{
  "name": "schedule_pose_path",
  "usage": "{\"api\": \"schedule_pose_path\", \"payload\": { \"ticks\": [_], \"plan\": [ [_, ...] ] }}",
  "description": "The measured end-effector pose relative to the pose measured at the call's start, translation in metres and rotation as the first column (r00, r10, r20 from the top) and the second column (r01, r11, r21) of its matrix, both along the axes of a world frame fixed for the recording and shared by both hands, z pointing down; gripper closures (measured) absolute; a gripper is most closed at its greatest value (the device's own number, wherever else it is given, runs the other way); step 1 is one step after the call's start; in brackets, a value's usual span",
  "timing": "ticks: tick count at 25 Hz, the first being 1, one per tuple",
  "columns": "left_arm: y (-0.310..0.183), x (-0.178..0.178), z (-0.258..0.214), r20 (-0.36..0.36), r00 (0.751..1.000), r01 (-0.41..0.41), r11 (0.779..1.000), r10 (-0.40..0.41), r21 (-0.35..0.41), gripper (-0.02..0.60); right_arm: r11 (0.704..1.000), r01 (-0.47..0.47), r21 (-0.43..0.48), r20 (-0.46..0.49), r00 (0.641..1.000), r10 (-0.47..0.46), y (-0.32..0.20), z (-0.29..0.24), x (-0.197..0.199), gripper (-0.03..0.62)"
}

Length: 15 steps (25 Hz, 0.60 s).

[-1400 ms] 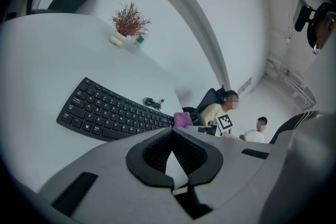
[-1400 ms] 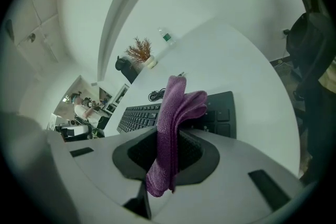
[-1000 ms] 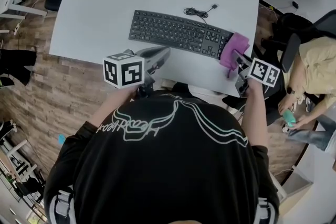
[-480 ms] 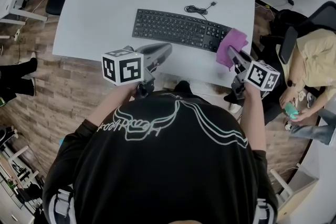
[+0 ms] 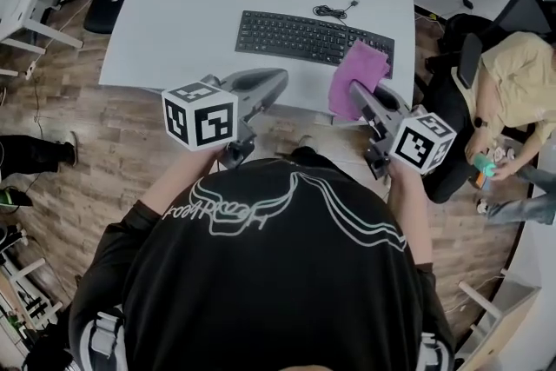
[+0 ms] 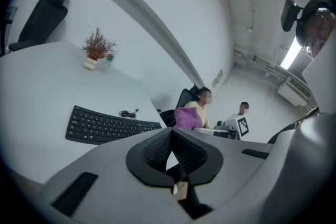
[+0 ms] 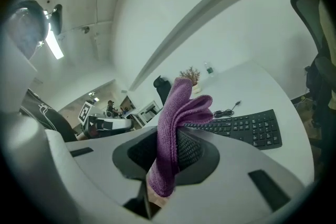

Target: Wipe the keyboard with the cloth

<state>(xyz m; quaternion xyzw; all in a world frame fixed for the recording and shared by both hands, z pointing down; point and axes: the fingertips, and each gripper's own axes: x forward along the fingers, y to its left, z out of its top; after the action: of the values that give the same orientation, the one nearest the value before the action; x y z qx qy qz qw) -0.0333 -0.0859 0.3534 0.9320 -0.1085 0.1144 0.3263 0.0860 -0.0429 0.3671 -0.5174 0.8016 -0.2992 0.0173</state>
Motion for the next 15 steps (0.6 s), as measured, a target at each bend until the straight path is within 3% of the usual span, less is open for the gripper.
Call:
{"api": "schedule_pose_path", "payload": {
  "ticks": [7,15],
  "plan": [
    [0.022,-0.028,-0.014,-0.028,0.999,0.037,0.999,-0.036,0.034,0.577,0.994,0.103,0.044,-0.022,0.994,-0.103,0.036,-0.022,-0.052,0.539],
    [0.069,-0.024,-0.02,-0.015,0.999,0.051,0.997,-0.05,0.052,0.577,0.99,0.111,0.086,-0.007,0.994,-0.11,0.081,-0.032,-0.05,0.539]
  ]
}}
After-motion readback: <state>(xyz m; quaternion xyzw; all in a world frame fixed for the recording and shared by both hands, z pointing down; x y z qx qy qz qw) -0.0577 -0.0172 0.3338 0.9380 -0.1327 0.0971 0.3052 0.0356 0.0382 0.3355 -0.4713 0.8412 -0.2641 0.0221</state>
